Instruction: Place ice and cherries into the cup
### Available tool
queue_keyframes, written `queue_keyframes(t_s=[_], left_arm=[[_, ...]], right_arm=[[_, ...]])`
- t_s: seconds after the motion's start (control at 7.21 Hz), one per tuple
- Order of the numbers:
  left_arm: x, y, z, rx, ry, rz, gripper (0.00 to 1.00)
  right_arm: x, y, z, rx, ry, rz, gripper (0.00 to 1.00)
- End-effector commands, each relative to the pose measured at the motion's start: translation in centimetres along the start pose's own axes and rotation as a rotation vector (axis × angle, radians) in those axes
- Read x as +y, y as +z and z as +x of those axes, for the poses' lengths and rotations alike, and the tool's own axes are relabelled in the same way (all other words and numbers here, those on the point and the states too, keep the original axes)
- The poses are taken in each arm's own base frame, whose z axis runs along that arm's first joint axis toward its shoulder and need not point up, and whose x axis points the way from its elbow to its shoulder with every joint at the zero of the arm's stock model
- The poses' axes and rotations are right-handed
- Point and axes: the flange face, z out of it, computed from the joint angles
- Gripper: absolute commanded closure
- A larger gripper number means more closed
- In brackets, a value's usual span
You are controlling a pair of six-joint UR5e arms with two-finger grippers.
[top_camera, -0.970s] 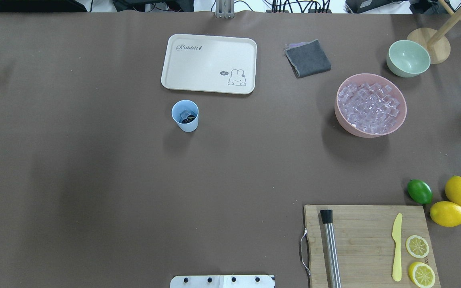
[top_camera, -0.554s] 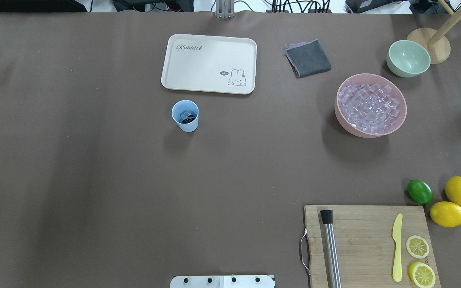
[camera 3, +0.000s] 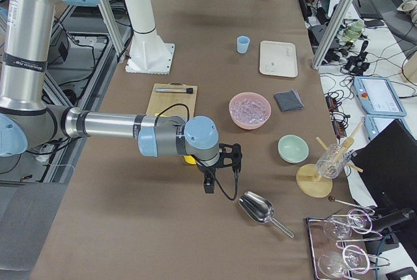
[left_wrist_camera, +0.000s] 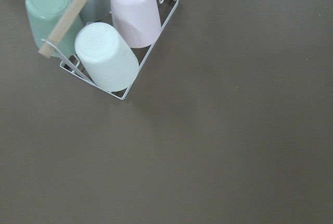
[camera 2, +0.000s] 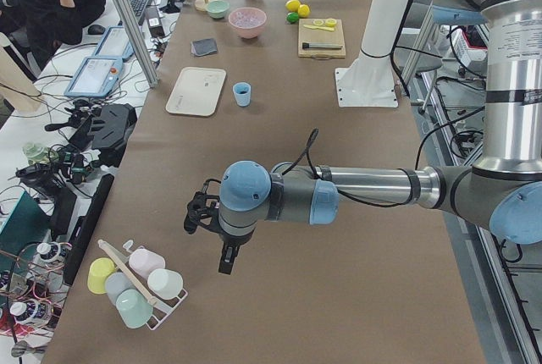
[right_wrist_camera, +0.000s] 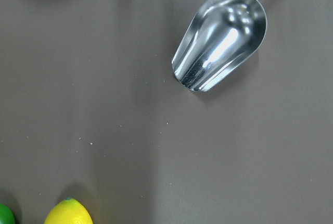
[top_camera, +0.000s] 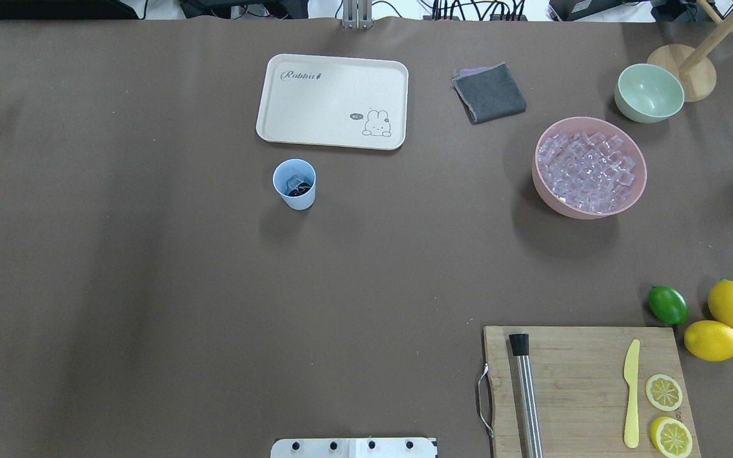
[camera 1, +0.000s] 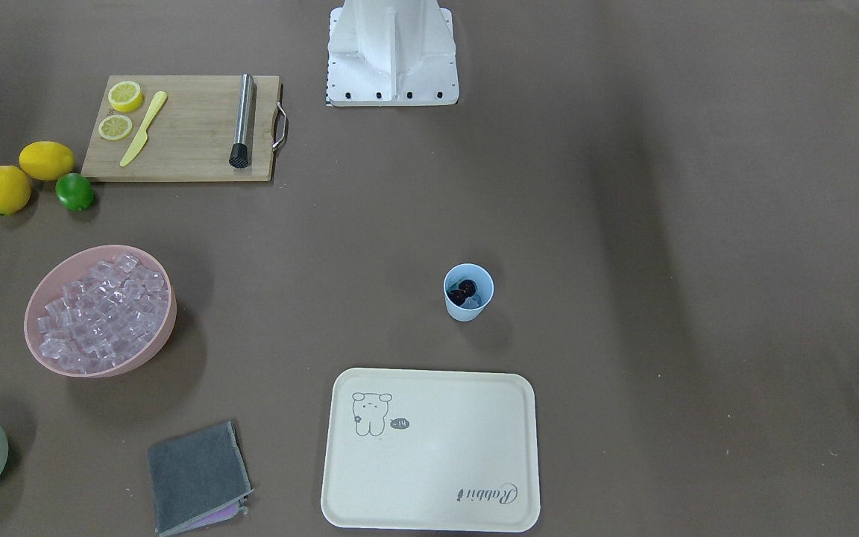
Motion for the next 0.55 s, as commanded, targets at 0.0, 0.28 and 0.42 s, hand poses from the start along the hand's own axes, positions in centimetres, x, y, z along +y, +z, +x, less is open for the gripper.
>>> queue_keyframes(t_s=[0.0, 0.28, 0.42], left_arm=[[0.9, 1.3, 0.2, -0.008, -0.007, -0.034, 0.02], [-2.2, 3.4, 3.1, -0.024, 0.003, -0.072, 0.02], [-2.1, 3.7, 3.0, -0.023, 0.004, -0.074, 0.02]], right_arm=[[0.2, 0.1, 0.3, 0.010, 0.004, -0.003, 0.00], [-0.1, 0.0, 0.1, 0.007, 0.002, 0.000, 0.00], [-0.1, 0.0, 0.1, 0.009, 0.001, 0.001, 0.00]])
